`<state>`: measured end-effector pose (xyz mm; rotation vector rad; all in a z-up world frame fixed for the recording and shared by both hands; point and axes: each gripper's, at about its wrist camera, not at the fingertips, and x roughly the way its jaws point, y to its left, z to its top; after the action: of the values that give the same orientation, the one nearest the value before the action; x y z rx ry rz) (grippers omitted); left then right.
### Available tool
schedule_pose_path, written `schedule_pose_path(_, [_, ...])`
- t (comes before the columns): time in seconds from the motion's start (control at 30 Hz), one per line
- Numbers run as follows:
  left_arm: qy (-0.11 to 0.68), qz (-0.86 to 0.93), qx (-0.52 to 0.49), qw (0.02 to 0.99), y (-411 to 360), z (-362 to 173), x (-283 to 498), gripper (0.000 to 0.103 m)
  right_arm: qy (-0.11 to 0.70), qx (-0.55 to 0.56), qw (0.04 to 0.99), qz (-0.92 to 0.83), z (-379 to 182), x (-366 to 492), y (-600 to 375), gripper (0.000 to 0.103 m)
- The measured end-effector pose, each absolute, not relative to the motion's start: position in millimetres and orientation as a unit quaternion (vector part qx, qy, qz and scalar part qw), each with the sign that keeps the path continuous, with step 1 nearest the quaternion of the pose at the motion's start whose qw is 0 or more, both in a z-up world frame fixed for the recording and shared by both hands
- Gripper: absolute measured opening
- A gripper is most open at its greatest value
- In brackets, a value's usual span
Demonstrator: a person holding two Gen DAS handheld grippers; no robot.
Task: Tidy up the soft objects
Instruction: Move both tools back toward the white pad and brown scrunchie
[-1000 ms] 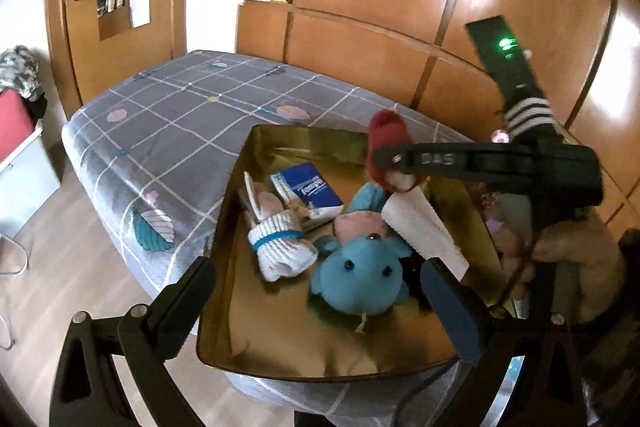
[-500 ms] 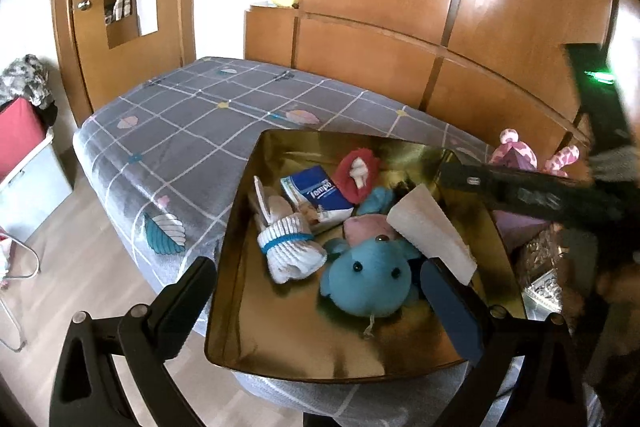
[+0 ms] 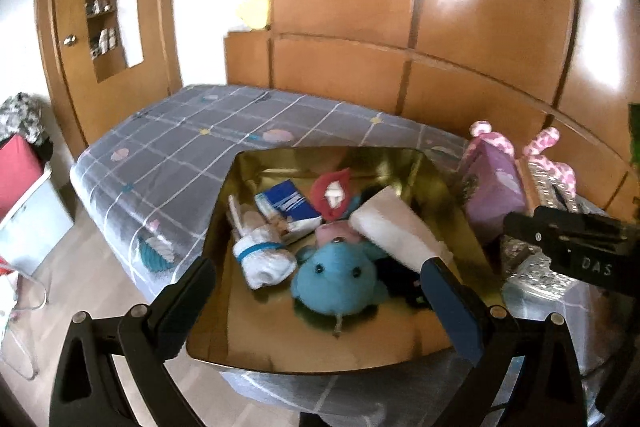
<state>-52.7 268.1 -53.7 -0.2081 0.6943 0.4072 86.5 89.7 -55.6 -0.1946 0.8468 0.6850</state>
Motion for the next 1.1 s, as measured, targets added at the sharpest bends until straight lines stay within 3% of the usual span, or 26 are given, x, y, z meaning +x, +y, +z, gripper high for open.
schedule_pose_path(0.1, [0.326, 0.186, -0.077, 0.924, 253.2, -47.4, -52.9, 0.102, 0.405, -0.053, 0.843, 0.351, -55.8, 85.0, 64.0, 0.068])
schedule_pose_path(1.1, [0.332, -0.029, 0.059, 0.941, 97.0, -28.3, -10.7, 0.102, 0.408, 0.154, 0.900, 0.014, -48.9, 122.0, -274.8, 0.069])
